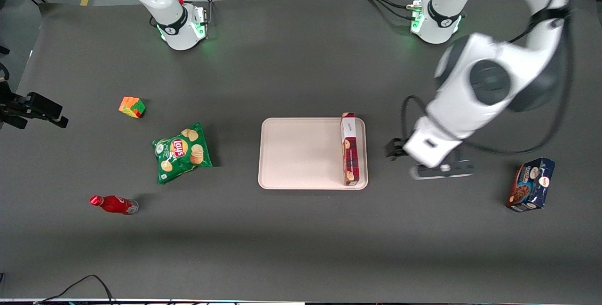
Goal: Place red cookie box on tray
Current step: 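Open the left gripper to release the box and withdraw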
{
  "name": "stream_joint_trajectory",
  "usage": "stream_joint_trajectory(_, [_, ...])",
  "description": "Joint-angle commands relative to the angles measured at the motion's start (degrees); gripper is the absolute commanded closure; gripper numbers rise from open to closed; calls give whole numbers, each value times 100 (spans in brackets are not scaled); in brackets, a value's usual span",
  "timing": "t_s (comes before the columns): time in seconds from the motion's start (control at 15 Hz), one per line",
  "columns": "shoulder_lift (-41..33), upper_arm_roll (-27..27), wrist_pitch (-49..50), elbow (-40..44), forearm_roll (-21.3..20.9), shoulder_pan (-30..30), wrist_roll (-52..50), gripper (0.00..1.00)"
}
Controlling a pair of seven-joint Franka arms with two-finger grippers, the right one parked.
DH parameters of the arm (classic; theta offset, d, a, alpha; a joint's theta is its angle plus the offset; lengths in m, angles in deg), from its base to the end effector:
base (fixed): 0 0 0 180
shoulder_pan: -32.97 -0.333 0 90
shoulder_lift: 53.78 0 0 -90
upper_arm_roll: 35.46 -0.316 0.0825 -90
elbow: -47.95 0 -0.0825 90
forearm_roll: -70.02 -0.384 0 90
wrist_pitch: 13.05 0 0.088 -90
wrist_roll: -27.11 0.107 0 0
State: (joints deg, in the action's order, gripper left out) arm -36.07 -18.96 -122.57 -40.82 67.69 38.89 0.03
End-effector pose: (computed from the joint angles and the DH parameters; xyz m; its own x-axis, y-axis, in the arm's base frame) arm 0.6175 -0.2282 0.4841 0.9956 0.0859 0.0369 0.0831 -0.9939 0.0720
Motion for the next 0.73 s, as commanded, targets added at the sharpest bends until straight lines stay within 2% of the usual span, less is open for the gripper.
stream_joint_trajectory(0.0, [-890,20,834,-150,268,-634,520,0])
stream_joint_trajectory(0.2, [-1418,-15,1397,-150,259,-1136,860,0])
stream_joint_trajectory(0.4, [-1787,-374,1723,-176,241,-1172,1195,0])
stream_joint_trajectory(0.67, [-2122,-585,1873,-422,153,-1383,2188,0])
